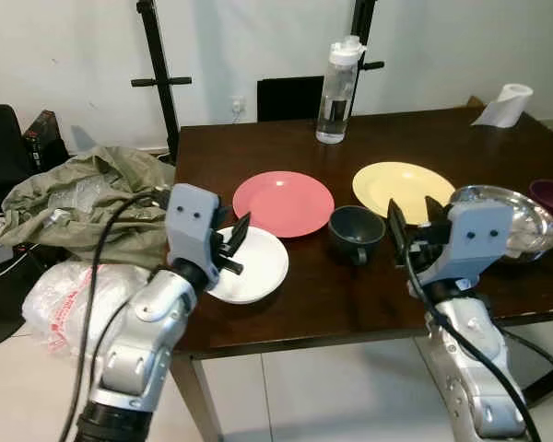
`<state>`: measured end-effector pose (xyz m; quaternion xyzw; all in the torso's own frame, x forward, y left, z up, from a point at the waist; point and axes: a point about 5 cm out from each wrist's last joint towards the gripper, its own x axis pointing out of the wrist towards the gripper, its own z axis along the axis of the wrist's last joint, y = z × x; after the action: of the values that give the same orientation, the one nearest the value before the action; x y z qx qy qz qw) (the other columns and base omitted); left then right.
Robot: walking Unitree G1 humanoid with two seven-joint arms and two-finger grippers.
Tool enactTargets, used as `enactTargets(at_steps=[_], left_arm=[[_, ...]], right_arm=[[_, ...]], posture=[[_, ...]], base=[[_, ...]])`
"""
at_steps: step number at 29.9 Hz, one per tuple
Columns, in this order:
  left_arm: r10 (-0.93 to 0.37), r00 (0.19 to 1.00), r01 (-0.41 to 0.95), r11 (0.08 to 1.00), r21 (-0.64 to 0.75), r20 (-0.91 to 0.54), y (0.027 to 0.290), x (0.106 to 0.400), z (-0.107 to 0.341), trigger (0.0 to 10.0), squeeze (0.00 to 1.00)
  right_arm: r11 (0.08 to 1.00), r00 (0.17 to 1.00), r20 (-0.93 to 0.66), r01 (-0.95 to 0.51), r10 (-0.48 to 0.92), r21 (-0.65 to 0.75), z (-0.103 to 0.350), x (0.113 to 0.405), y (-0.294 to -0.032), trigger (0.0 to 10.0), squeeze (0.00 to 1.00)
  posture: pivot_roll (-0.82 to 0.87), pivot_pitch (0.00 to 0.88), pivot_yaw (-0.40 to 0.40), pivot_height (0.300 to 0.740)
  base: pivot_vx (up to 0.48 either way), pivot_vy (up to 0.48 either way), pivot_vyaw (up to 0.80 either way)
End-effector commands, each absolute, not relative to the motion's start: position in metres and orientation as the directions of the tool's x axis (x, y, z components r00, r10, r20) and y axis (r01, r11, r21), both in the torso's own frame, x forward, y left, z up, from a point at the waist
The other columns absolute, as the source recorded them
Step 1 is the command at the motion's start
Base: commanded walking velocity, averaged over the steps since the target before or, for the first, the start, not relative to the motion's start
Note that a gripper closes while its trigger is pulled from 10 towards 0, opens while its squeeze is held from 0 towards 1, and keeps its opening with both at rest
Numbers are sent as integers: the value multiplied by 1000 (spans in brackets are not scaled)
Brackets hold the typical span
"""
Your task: Setting the table
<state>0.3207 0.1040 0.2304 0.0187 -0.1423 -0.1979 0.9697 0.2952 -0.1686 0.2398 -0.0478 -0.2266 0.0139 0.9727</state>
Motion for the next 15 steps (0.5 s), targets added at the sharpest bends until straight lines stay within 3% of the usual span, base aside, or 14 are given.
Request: enactTargets(at_steps=[1,15], left_arm=[[-396,878,383,918,103,270,97,317,226,10000,0],[-398,873,394,916,74,281,89,320,227,10000,0]], right_arm=[[994,908,416,-3,49,-112,233,296,-172,10000,0],[995,899,435,-2,47,-102,238,296,-167,10000,0]], posture=[[-78,77,40,740],[-118,70,70,740]], base=[[0,0,0],[0,0,0]])
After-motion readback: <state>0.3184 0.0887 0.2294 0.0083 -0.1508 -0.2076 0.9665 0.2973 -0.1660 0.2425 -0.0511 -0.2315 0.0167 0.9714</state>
